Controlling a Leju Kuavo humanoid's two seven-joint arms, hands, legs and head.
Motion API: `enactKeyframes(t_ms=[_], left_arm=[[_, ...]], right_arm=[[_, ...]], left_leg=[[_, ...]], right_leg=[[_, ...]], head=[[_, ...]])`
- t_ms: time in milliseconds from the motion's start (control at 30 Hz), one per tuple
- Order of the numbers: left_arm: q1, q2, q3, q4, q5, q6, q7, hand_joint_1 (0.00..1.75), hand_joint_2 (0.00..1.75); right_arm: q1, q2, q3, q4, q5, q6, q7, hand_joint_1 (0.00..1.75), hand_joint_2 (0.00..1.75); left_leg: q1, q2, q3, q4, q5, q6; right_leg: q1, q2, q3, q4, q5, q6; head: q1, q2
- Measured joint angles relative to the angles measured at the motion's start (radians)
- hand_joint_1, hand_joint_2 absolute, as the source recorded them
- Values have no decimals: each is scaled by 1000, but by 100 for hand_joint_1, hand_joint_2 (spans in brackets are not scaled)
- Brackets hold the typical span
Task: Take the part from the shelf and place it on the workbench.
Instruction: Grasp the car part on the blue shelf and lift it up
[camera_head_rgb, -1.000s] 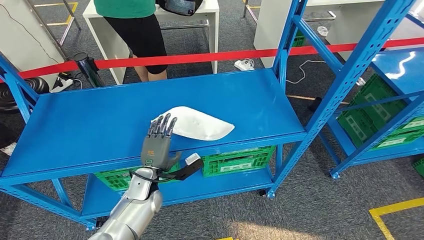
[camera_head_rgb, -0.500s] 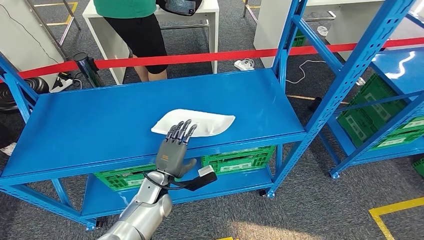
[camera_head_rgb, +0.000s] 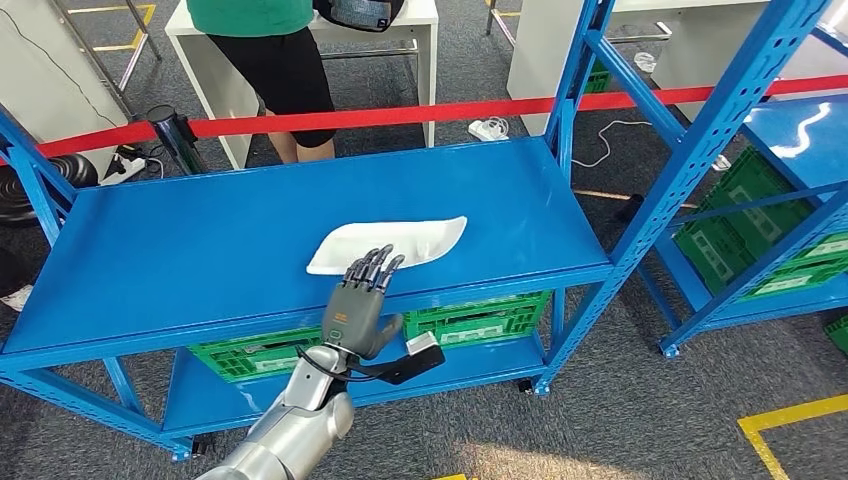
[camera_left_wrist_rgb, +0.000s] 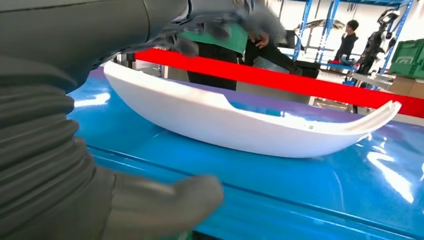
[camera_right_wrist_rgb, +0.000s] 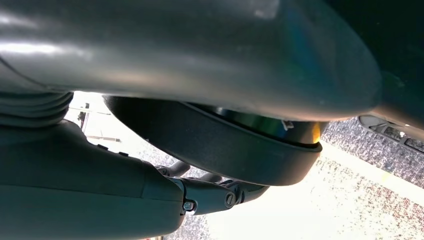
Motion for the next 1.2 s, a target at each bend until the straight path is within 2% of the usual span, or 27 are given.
enactKeyframes(t_ms=[33, 67, 133, 167, 233, 367, 533, 567, 667, 700, 733, 867, 1200], left_arm=[[-2, 0, -6, 4, 1, 0, 9, 77, 175], [-4, 0, -10, 8, 0, 0, 17, 80, 175], [-7, 0, -15, 16, -2, 0, 27, 136, 175], [-8, 0, -16, 20, -3, 0, 30, 155, 175], [-9, 0, -16, 29, -2, 0, 33, 151, 175], [-9, 0, -16, 43, -1, -3, 42, 99, 175], [-9, 2, -16, 56, 1, -8, 51, 86, 175], [-9, 2, -16, 58, 2, -9, 52, 78, 175], [-9, 5, -16, 64, 2, -10, 55, 24, 175], [-9, 6, -16, 65, 2, -10, 55, 9, 175], [-9, 7, -16, 66, 2, -10, 55, 2, 175], [-9, 9, -13, 68, 52, -17, 9, 0, 0], [-12, 9, 14, 37, 80, -3, -97, 0, 0]], right_arm=[[0, 0, 0, 0, 0, 0, 0, 0, 0], [0, 0, 0, 0, 0, 0, 0, 0, 0], [0, 0, 0, 0, 0, 0, 0, 0, 0], [0, 0, 0, 0, 0, 0, 0, 0, 0], [0, 0, 0, 0, -1, 0, 0, 0, 0], [0, 0, 0, 0, -3, 0, 0, 0, 0], [1, 0, 0, 0, -6, 0, 0, 0, 0], [1, 0, 0, 0, -6, 0, 0, 0, 0], [1, 0, 0, 0, -7, 0, 0, 0, 0], [1, 0, 0, 0, -8, 0, 0, 0, 0], [1, 0, 0, 0, -8, 0, 0, 0, 0], [1, 0, 0, 0, -10, 0, 0, 0, 0], [1, 0, 0, 0, -11, 2, 0, 0, 0]], left_leg=[[0, 0, 0, 0, 0, 0], [0, 0, 0, 0, 0, 0], [0, 0, 0, 0, 0, 0], [0, 0, 0, 0, 0, 0], [0, 0, 0, 0, 0, 0], [0, 0, 0, 0, 0, 0], [0, 0, 0, 0, 0, 0], [0, 0, 0, 0, 0, 0], [0, 0, 0, 0, 0, 0], [0, 0, 0, 0, 0, 0], [0, 0, 0, 0, 0, 0], [0, 0, 0, 0, 0, 0], [0, 0, 0, 0, 0, 0]], right_leg=[[0, 0, 0, 0, 0, 0], [0, 0, 0, 0, 0, 0], [0, 0, 0, 0, 0, 0], [0, 0, 0, 0, 0, 0], [0, 0, 0, 0, 0, 0], [0, 0, 0, 0, 0, 0], [0, 0, 0, 0, 0, 0], [0, 0, 0, 0, 0, 0], [0, 0, 0, 0, 0, 0], [0, 0, 0, 0, 0, 0], [0, 0, 0, 0, 0, 0], [0, 0, 0, 0, 0, 0], [0, 0, 0, 0, 0, 0]], head=[[0, 0], [0, 0], [0, 0], [0, 0], [0, 0], [0, 0], [0, 0], [0, 0], [0, 0], [0, 0], [0, 0], [0, 0], [0, 0]])
